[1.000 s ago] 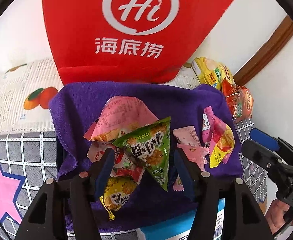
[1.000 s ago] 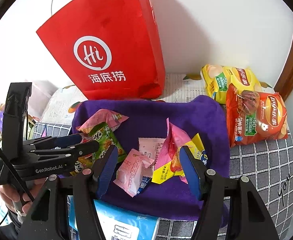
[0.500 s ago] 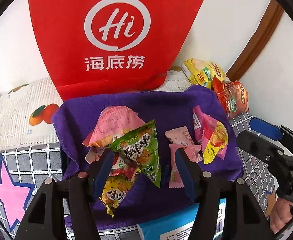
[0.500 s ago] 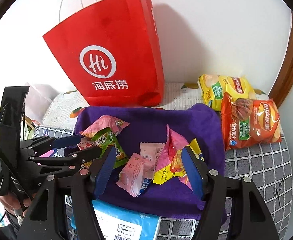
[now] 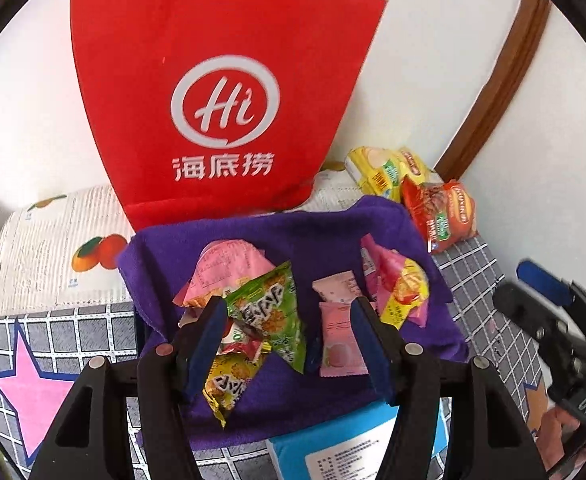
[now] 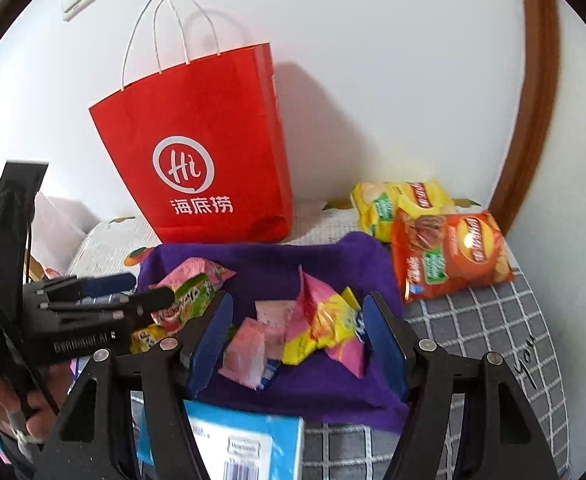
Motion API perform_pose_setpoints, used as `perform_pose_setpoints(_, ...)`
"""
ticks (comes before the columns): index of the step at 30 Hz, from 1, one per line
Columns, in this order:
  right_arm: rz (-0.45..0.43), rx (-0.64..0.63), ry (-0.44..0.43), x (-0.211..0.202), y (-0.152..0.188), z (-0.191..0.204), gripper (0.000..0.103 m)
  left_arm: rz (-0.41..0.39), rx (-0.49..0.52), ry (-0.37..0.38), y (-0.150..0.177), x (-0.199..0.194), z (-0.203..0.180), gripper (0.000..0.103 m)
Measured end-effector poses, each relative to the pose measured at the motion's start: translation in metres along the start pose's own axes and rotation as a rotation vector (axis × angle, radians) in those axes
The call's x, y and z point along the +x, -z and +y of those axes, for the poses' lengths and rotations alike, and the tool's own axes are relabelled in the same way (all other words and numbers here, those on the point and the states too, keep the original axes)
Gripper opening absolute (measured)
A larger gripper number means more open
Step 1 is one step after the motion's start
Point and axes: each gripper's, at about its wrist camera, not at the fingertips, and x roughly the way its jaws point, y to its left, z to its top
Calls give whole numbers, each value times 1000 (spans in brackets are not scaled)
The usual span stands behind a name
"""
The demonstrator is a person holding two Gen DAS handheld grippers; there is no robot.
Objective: Organize snacks
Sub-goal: 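Move both open grippers from the towel toward the loose snacks by the blue star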
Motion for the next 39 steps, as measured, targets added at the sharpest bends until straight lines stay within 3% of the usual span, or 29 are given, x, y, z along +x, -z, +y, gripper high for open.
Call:
perform_pose_setpoints(10,84,68,19,-48,58,-19,57,-117,88,38,8,-50,-35,61)
perform_pose_setpoints(18,130,102,26,-82,122,-22,52,-143,135,80,33,-83,-61,61)
perform_pose_setpoints(29,252,234,-100,-64,201,-10,45,-132,144,65,90,-120,-53,61)
perform_pose_setpoints(39,319,242,-139,-45,238,23,45,-86,107,40,141,-127,-30,61)
